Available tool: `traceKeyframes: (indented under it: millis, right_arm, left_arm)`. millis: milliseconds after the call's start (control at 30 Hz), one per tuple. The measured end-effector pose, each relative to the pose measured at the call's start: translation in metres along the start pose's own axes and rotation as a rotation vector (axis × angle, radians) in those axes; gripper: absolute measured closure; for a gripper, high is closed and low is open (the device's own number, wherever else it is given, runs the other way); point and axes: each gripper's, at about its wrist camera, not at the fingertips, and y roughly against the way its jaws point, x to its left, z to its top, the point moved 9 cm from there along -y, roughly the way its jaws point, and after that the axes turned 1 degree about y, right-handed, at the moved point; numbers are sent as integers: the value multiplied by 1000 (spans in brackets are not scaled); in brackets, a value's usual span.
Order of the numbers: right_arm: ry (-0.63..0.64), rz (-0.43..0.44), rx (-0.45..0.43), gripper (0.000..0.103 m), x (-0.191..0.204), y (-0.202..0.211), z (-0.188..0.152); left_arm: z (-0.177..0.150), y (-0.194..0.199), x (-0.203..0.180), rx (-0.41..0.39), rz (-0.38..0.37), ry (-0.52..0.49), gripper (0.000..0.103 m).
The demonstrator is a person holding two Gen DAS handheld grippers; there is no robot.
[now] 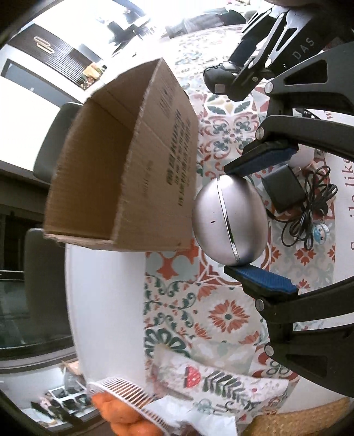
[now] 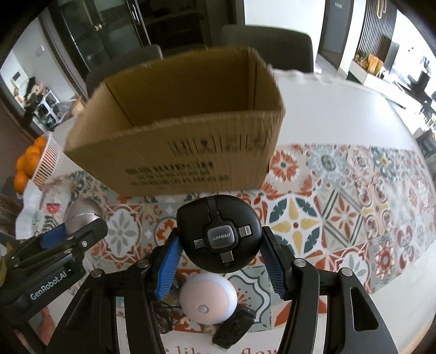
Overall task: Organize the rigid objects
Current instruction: 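Lift the black device with the right gripper while the left lifts the silver mouse, then carry the black device with the right gripper while the left carries the mouse over the box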
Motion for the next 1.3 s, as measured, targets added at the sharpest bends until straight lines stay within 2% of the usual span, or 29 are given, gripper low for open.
traceKeyframes:
  millis: [467,967,1300]
  right_arm:
    - [28,37,-144,45,1,65,43]
    - [48,55,-174,45,12,67,95]
    - [67,65,-145,45,19,49,123]
  left_arm:
    - [41,54,-25,-120,-26,-44,39]
    - [93,70,-35,-171,-4,-81,39]
    - [119,53,-35,-125,2,-105,39]
